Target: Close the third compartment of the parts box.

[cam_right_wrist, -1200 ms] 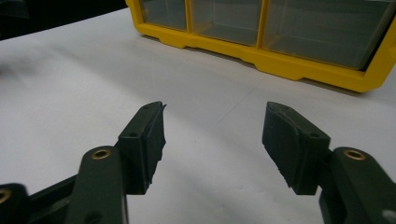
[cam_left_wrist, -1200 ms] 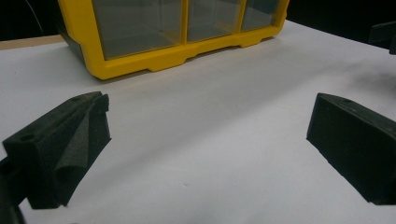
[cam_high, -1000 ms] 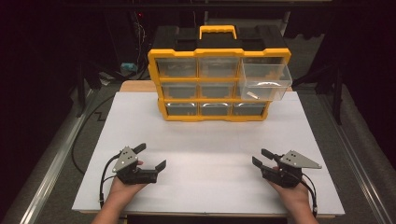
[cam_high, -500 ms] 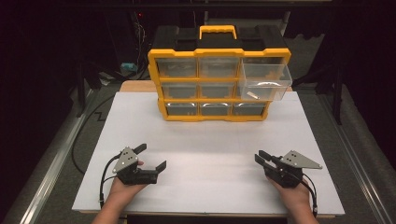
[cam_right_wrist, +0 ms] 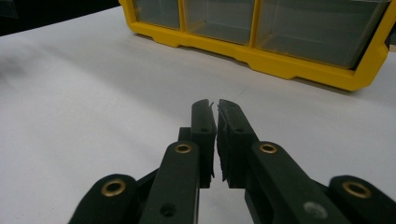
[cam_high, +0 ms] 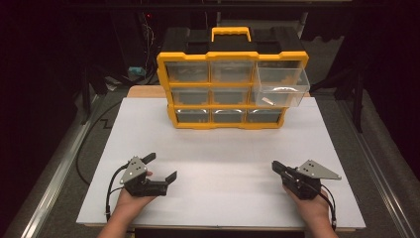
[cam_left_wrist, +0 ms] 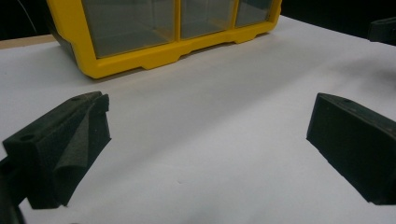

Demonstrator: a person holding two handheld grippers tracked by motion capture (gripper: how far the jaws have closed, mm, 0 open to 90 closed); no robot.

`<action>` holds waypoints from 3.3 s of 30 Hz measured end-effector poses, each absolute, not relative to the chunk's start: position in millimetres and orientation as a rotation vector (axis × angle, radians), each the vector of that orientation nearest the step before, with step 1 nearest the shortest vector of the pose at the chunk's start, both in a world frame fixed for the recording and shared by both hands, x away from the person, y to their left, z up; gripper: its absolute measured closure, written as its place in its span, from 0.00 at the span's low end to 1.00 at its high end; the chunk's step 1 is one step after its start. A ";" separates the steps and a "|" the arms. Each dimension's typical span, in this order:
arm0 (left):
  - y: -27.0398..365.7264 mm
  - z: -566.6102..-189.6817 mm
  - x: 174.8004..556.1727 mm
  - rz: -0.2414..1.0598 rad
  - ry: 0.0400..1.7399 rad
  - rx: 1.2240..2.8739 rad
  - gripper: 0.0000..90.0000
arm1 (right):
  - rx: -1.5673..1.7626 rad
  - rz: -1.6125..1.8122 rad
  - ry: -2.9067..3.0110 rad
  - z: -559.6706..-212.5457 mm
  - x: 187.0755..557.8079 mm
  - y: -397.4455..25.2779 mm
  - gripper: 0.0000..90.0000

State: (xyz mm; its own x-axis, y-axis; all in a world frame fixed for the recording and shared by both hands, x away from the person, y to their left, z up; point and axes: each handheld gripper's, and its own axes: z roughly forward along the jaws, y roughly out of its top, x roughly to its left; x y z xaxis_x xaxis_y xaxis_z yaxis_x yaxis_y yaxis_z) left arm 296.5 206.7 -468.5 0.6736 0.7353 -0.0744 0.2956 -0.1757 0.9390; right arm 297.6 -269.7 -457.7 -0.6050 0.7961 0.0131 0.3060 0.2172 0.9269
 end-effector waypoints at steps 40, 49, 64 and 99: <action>207.7 -468.2 296.7 0.478 0.824 1.751 0.01 | 0.938 1.399 1.912 -421.7 318.9 -246.4 1.00; 207.8 -468.1 296.9 0.479 0.820 1.751 0.01 | 0.931 1.414 1.886 -407.4 324.1 -244.3 1.00; 208.7 -467.7 296.7 0.479 0.821 1.742 0.01 | 0.930 1.431 1.845 -389.0 328.8 -243.2 1.00; 209.3 -467.1 295.9 0.477 0.813 1.740 0.01 | 0.903 1.434 1.736 -332.4 340.9 -249.5 1.00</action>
